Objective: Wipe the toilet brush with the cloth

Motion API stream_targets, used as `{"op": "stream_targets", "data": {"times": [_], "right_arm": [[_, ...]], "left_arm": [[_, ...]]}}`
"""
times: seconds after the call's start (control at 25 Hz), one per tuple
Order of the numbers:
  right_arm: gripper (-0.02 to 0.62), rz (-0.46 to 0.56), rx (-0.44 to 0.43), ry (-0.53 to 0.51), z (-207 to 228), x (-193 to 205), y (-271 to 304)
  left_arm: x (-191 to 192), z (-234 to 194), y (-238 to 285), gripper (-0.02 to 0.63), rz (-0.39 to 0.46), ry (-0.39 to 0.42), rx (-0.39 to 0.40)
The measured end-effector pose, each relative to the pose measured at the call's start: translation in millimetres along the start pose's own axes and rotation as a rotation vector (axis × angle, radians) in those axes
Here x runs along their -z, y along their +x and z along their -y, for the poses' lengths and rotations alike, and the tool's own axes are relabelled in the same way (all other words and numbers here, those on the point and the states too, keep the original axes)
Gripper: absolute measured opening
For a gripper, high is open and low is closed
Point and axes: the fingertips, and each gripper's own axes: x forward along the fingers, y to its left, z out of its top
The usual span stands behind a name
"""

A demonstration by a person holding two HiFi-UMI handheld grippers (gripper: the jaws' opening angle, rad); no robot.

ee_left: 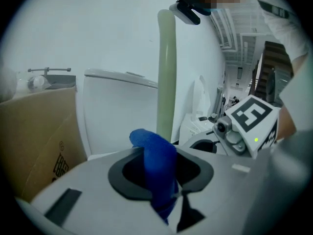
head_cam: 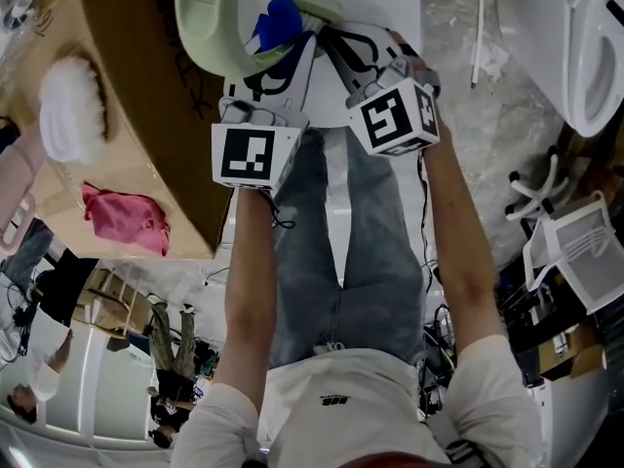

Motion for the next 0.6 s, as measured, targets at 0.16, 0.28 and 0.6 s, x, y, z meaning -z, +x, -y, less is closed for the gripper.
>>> {"op": "stream_targets", "data": {"times": [0.16,0.28,0.6], "right_arm": [[-0.005,-0.019,0.0,-0.003,-0.6,-1.1,1.2],[-0.005,-0.03,0.005,-0.002,0.1,0.7,0.9],[-0.005,-0.04,0.019,-0.041,-2.1,2.9,-1.6]], "left_arm": [[-21.0,-0.5,-7.1,0.118,0.025,0.019,0.002],[-34.7,1.1,-11.0,0.118,0.043,0.023,0.005],[-26.3,4.6,-10.6,0.117,0.004,0.071,0.018]]}}
